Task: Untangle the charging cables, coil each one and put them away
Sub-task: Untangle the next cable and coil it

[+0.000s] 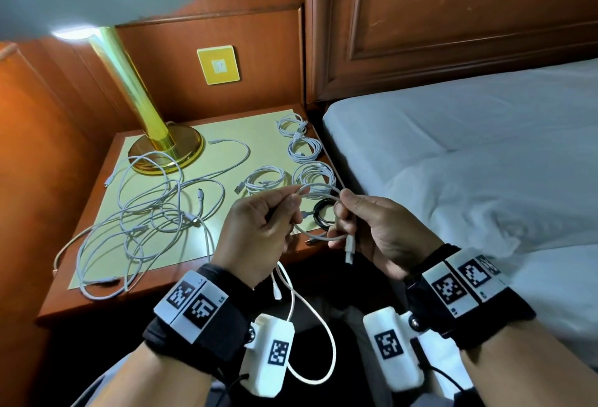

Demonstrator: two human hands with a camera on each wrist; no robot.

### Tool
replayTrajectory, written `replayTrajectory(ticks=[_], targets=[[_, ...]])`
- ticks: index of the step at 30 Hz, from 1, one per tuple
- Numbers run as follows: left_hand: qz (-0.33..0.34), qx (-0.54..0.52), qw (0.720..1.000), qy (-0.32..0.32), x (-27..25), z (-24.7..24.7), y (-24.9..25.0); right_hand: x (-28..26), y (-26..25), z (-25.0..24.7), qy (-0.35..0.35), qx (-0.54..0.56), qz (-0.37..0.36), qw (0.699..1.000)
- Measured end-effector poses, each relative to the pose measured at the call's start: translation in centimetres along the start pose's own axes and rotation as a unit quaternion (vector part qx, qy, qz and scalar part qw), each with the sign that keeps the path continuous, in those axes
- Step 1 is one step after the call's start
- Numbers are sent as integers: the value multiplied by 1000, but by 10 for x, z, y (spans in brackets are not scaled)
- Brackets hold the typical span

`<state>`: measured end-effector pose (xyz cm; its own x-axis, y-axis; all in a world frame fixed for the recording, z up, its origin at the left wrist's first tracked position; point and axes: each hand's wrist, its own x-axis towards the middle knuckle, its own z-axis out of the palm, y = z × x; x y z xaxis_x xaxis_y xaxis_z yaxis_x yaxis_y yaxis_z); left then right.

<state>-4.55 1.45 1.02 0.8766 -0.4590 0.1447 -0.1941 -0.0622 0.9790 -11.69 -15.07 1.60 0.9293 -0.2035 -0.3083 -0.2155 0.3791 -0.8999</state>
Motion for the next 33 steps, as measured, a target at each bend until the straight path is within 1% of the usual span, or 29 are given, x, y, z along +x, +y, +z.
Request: replayTrajectory(ticks=[3,6,8,15,20,23,26,28,31,33], targets=[[21,27,999,13,0,0,-1,2,3,1,19,-76,-21,997],[35,40,998,15,0,0,-3,0,4,-1,8,-177,-52,983],[40,44,998,18,1,0,-3,0,6,-4,2,-220,-72,973],[49,48,997,43,6,0,-3,-1,3,-6,45,-218,-121,967],[60,86,993,48,5,2,1,-2,5,-5,59,-297,-149,941],[65,88,993,51,4,1,-3,-1,7,-7,58,-319,-156,933],[57,93,993,53,3,0,-5,-4,8,-7,40,-337,-155,928],[48,81,994,56,3,-1,-4,-7,7,-4,22,-317,-144,937],[48,62,996,49,5,-5,-3,-12,3,2,-32,-200,-86,975],[55,62,996,40,5,-7,-1,-14,-1,3,-56,-125,-52,989]])
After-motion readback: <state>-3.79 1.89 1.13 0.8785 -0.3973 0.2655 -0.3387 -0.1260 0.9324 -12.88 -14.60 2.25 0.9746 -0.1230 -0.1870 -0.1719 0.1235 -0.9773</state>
